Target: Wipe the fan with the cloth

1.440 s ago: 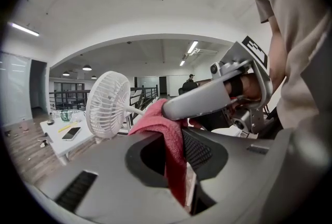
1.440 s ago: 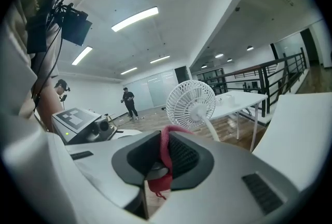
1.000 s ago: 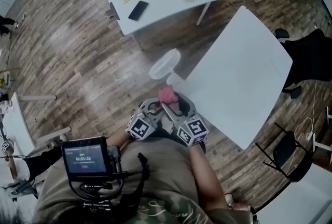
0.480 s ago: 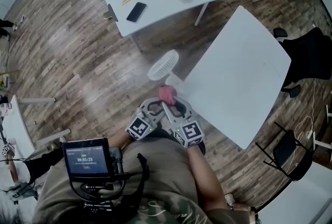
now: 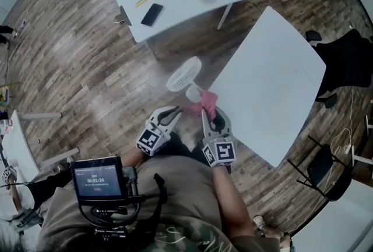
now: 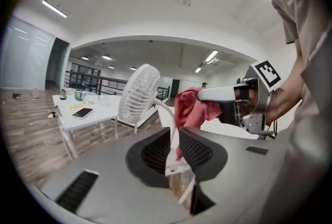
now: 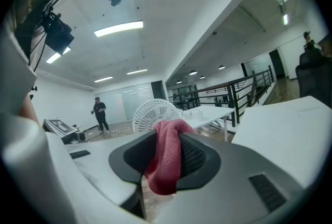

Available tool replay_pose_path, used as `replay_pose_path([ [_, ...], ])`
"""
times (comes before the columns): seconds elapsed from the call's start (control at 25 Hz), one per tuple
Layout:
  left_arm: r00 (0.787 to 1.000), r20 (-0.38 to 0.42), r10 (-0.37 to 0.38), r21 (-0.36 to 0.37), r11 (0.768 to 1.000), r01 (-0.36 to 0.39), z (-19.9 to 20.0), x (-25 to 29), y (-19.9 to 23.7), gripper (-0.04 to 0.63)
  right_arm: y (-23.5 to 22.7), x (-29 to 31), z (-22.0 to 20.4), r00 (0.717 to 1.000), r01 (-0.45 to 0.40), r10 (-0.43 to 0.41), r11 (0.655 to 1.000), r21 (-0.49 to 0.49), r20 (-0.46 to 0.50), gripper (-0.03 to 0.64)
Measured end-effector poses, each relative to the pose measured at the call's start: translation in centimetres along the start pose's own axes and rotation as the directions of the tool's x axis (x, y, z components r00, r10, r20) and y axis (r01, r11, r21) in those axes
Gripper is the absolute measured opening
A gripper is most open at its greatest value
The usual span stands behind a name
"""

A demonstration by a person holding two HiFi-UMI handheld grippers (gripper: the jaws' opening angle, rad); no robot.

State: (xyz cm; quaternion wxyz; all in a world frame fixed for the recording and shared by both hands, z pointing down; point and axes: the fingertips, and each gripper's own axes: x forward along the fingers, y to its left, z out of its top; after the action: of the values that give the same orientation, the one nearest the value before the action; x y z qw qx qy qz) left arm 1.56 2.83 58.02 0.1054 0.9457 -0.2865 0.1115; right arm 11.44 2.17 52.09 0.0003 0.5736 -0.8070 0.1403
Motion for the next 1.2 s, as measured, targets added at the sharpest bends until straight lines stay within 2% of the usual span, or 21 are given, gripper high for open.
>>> replay_pose_path([
  [0.08,0.999,-0.004,0.052,0.003,0.999,-0.052,-0.5,-0.4,1.6,0.025,-1.6,-0.5,-0.3,0.999,0.053,-0.053,0.999,0.012,0.0,0.106],
  [0.24,0.998,-0.01,0.058,-0.006,0.998,-0.058,-0.6,-0.7,2.6,0.023,-2.2,-0.9,-2.1,0.993,0.117,-0.117,0.992,0.046,-0.013,0.107],
  [0.4,0.999,0.029,0.028,0.001,1.0,-0.028,-0.4,-0.4,3.5,0.023,-1.9,1.2,-4.1,0.99,0.142,-0.14,0.986,0.082,-0.025,0.11],
  [0.64,1.0,0.019,0.009,0.007,1.0,-0.009,-1.8,-0.7,3.6,0.023,-4.6,4.2,-10.3,0.955,0.255,-0.245,0.966,0.038,-0.17,0.114],
  [0.88,0.999,-0.027,0.02,-0.028,0.999,-0.02,-3.7,-1.6,5.0,0.023,-4.8,6.6,-12.6,0.956,0.238,-0.221,0.969,0.071,-0.191,0.123],
  [1.04,1.0,-0.026,-0.01,0.009,1.0,0.01,-3.9,-1.3,5.0,0.023,-4.9,6.1,-15.4,0.932,0.263,-0.224,0.959,0.106,-0.284,0.12],
  [1.2,0.999,-0.024,-0.033,0.026,0.999,0.033,-3.3,-0.8,4.6,0.023,-4.9,5.6,-16.1,0.935,0.237,-0.189,0.963,0.131,-0.301,0.124],
])
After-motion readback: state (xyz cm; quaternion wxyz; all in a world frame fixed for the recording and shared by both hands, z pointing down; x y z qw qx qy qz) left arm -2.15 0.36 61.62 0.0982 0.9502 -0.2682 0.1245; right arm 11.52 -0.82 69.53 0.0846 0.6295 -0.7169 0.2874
